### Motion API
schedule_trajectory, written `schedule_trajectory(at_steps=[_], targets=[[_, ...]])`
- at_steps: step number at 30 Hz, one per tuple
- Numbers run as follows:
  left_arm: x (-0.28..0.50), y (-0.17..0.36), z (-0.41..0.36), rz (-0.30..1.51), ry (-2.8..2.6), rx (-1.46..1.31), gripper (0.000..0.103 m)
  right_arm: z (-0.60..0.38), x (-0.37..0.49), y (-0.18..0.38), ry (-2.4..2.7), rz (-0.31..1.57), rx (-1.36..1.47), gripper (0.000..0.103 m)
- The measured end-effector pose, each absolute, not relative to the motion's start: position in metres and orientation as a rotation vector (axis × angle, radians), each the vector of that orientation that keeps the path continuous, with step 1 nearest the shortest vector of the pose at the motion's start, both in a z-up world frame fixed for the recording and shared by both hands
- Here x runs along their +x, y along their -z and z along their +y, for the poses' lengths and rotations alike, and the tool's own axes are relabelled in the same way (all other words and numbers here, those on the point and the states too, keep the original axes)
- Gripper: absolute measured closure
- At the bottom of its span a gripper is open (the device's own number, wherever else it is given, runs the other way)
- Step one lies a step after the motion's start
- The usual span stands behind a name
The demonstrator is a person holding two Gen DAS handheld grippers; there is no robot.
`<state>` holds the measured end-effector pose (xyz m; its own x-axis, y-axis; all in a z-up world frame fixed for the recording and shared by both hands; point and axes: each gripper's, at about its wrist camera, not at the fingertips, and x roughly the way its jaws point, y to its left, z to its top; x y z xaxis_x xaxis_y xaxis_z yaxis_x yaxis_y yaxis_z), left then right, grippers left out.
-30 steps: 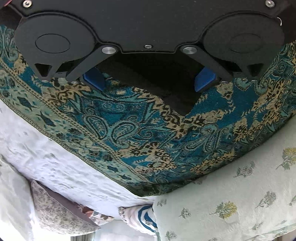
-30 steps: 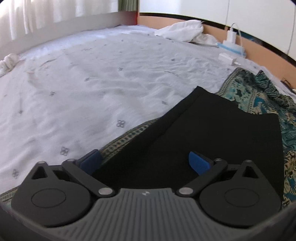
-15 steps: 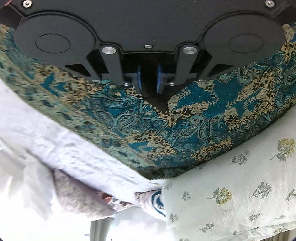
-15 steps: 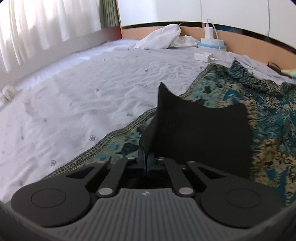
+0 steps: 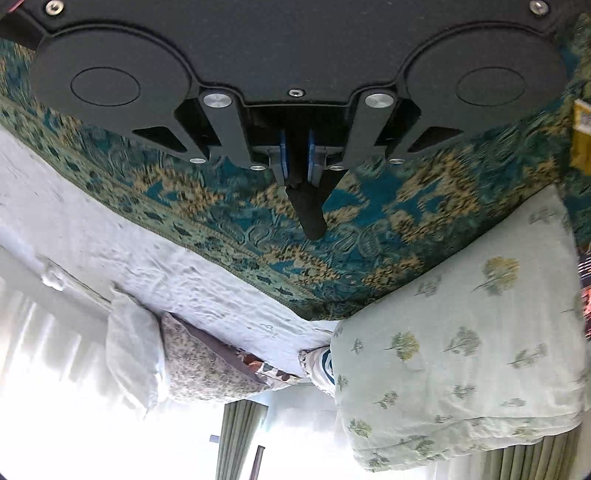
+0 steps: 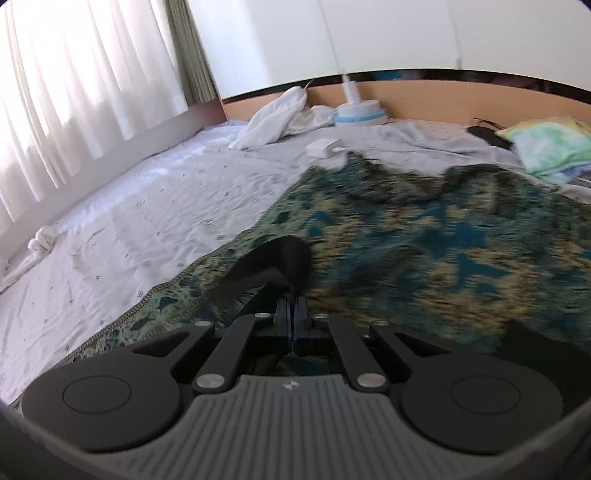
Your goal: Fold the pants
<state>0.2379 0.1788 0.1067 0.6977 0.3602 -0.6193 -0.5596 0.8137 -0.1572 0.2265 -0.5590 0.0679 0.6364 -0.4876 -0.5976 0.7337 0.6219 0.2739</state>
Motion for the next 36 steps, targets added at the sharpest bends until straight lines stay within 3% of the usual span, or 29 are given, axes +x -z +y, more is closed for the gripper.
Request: schedule_trajectory(at_steps=[13,23,36], targets=[[0.113,-0.077,0.190,0.652,-0.484,-0.354,0.094,-0.568,0.060,-0.050,0.732,0.508,0.586,0.100],[0.058,-0.079,0.192,0.636,-0.434,-0.339,0.094,-0.566,0.000,-0.059,0.732,0.469,0.555,0.100],[0.043,-0.046,0.195,0.707,-0.453,-0.284,0.093,-0.566,-0.042,-0.015,0.753,0.558,0.577,0.099]])
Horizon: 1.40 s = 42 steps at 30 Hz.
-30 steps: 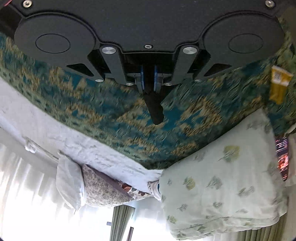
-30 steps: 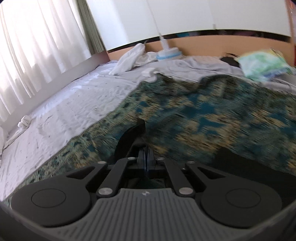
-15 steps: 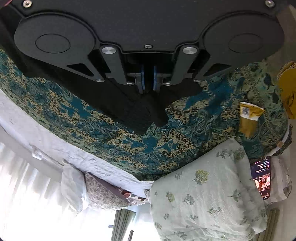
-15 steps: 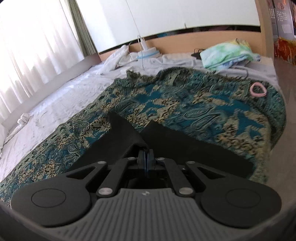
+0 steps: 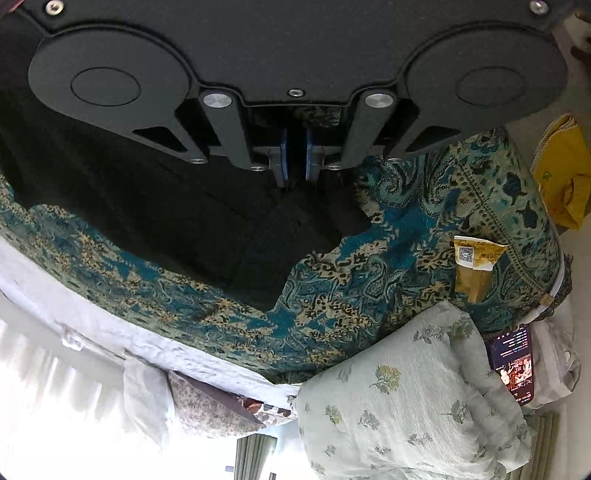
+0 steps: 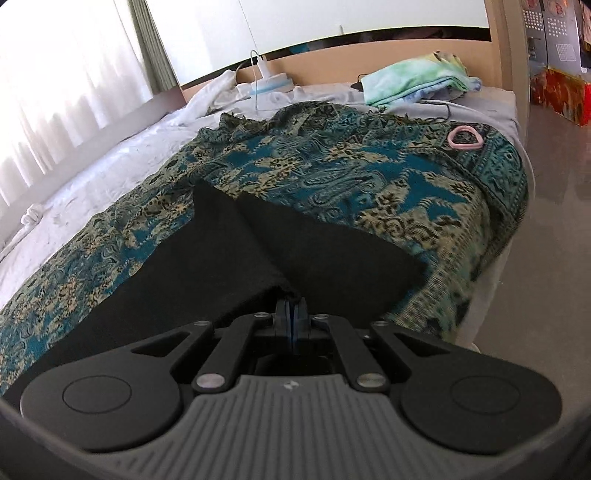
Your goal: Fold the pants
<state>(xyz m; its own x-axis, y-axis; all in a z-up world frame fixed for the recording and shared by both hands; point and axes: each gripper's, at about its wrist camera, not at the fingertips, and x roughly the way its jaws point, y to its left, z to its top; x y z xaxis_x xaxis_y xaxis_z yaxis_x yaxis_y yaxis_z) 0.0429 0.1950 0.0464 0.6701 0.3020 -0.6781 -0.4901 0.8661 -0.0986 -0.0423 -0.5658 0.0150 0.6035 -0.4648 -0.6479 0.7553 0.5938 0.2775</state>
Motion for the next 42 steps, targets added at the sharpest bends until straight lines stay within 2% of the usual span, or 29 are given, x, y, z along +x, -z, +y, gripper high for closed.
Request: schedule_trajectory(at_steps=[15,16,17,21,23,24,27,29,31,33,37,42], targets=[[0.047,-0.036,0.195,0.731,-0.465,-0.236,0.091,-0.594,-0.060,-0.005,0.838,0.510,0.532,0.090],[0.047,-0.036,0.194,0.731,-0.465,-0.233,0.091,-0.598,-0.063,-0.004,0.846,0.504,0.537,0.083],[0.047,-0.036,0.194,0.731,-0.466,-0.228,0.091,-0.604,-0.067,-0.004,0.844,0.493,0.553,0.081],[0.048,-0.035,0.193,0.732,-0.473,-0.220,0.091,-0.612,-0.077,-0.009,0.912,0.456,0.563,0.084],[0.048,-0.035,0.195,0.731,-0.477,-0.221,0.091,-0.617,-0.081,-0.011,1.018,0.464,0.522,0.094],[0.048,-0.034,0.196,0.732,-0.477,-0.225,0.091,-0.621,-0.085,-0.011,1.054,0.467,0.532,0.093],[0.047,-0.033,0.197,0.732,-0.472,-0.219,0.091,-0.627,-0.099,-0.014,1.076,0.444,0.594,0.085],[0.047,-0.033,0.194,0.730,-0.473,-0.201,0.090,-0.617,-0.099,-0.018,1.063,0.434,0.563,0.083],[0.048,-0.031,0.192,0.728,-0.473,-0.188,0.090,-0.603,-0.093,-0.026,1.020,0.425,0.525,0.072],[0.047,-0.031,0.193,0.724,-0.469,-0.188,0.090,-0.586,-0.081,-0.034,0.956,0.411,0.495,0.068],[0.043,-0.029,0.196,0.714,-0.453,-0.199,0.090,-0.530,-0.048,-0.052,0.747,0.411,0.400,0.049],[0.040,-0.025,0.192,0.692,-0.451,-0.168,0.089,-0.438,-0.002,-0.057,0.410,0.457,0.305,0.043]])
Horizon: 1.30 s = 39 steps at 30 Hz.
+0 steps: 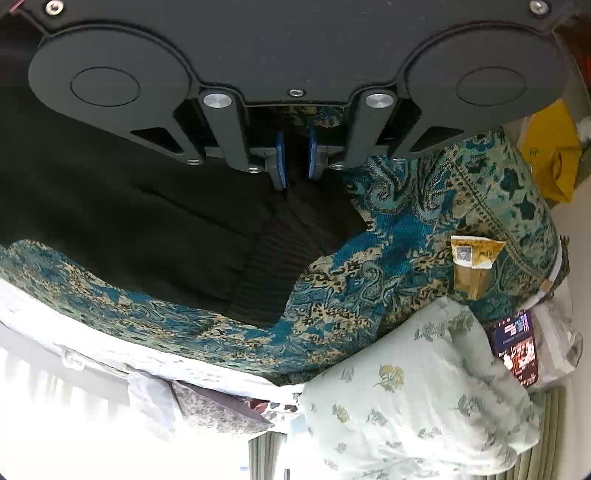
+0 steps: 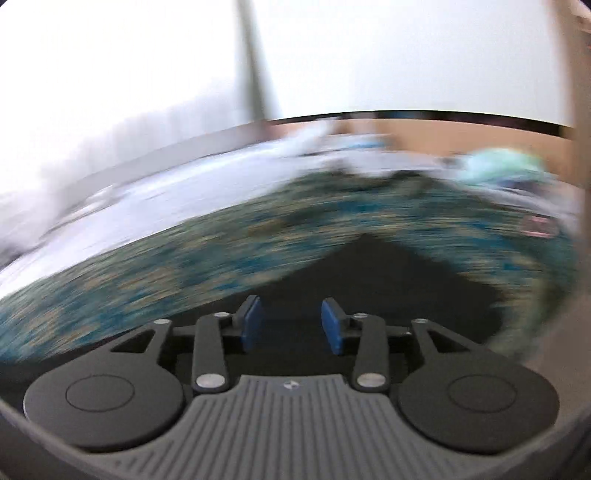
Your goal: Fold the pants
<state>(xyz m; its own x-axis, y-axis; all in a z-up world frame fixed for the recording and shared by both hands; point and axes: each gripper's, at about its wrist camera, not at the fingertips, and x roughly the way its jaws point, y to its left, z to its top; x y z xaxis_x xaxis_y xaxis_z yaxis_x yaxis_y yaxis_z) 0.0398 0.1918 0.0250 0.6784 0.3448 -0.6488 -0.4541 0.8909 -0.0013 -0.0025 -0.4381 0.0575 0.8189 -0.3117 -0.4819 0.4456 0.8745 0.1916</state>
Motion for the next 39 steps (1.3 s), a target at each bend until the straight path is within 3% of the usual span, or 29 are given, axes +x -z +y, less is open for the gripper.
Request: schedule_trajectory(at_steps=[13,16,20,27,30,32,33,34,39], targets=[[0.032,-0.019,0.200,0.652,-0.408,-0.203,0.087,-0.191,0.052,-0.004,-0.214,0.666,0.024,0.034],[0.029,-0.017,0.202,0.636,-0.391,-0.203,0.087,-0.175,0.053,-0.013,-0.210,0.679,-0.096,0.033],[0.025,-0.014,0.203,0.611,-0.376,-0.202,0.087,-0.189,0.087,-0.045,-0.212,0.724,0.081,0.033],[0.019,-0.010,0.204,0.574,-0.344,-0.180,0.087,-0.152,0.179,-0.067,-0.192,0.710,0.126,0.033],[0.017,-0.008,0.205,0.563,-0.336,-0.184,0.087,-0.131,0.215,-0.054,-0.148,0.757,0.117,0.022],[0.015,-0.007,0.205,0.556,-0.331,-0.183,0.087,-0.119,0.230,-0.043,-0.115,0.788,0.108,0.021],[0.015,-0.006,0.205,0.553,-0.329,-0.182,0.087,-0.115,0.234,-0.036,-0.095,0.799,0.108,0.047],[0.014,-0.006,0.205,0.549,-0.327,-0.180,0.087,-0.113,0.237,-0.032,-0.065,0.815,0.109,0.090],[0.012,-0.003,0.205,0.534,-0.318,-0.163,0.087,-0.114,0.248,-0.020,0.017,0.774,0.104,0.094]])
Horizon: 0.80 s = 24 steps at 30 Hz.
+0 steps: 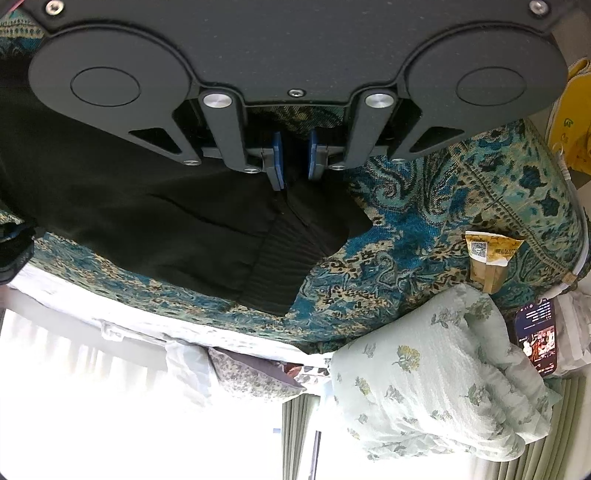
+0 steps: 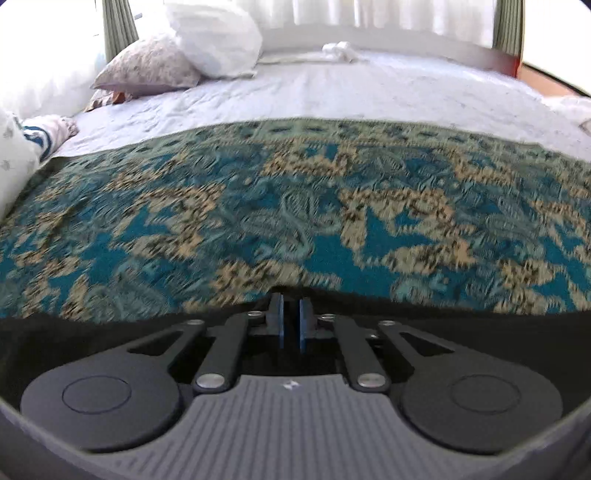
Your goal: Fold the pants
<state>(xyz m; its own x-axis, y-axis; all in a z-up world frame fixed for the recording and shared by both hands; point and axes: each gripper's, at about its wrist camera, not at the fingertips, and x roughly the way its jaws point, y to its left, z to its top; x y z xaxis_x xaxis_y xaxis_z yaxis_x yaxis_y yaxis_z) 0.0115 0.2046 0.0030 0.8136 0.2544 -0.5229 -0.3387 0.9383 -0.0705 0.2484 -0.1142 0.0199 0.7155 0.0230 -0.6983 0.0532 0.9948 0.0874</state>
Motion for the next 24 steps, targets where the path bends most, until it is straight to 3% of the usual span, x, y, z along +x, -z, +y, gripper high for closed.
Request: schedule_trajectory(at_steps=[3,4,8,10,13,15,18,24], targets=[[0.011,-0.002,0.202,0.530,-0.318,-0.147,0.087,-0.125,0.266,-0.012,0.095,0.768,0.094,0.095],[0.010,-0.003,0.202,0.529,-0.319,-0.145,0.087,-0.133,0.271,-0.008,0.092,0.771,0.137,0.082],[0.007,-0.011,0.204,0.511,-0.332,-0.200,0.087,-0.158,0.257,-0.020,0.057,0.716,0.278,0.065],[0.004,-0.019,0.203,0.485,-0.350,-0.199,0.085,-0.158,0.237,-0.030,-0.005,0.669,0.231,0.050],[-0.002,-0.035,0.191,0.420,-0.362,-0.135,0.085,-0.154,0.203,-0.042,-0.085,0.601,0.144,0.038],[-0.006,-0.047,0.178,0.370,-0.353,-0.088,0.082,-0.151,0.182,-0.047,-0.126,0.571,0.099,0.034],[-0.006,-0.062,0.156,0.325,-0.328,-0.039,0.065,-0.146,0.149,-0.048,-0.174,0.535,0.039,0.029],[0.002,-0.070,0.115,0.343,-0.222,-0.043,0.063,-0.135,0.095,-0.035,-0.226,0.526,-0.029,0.025]])
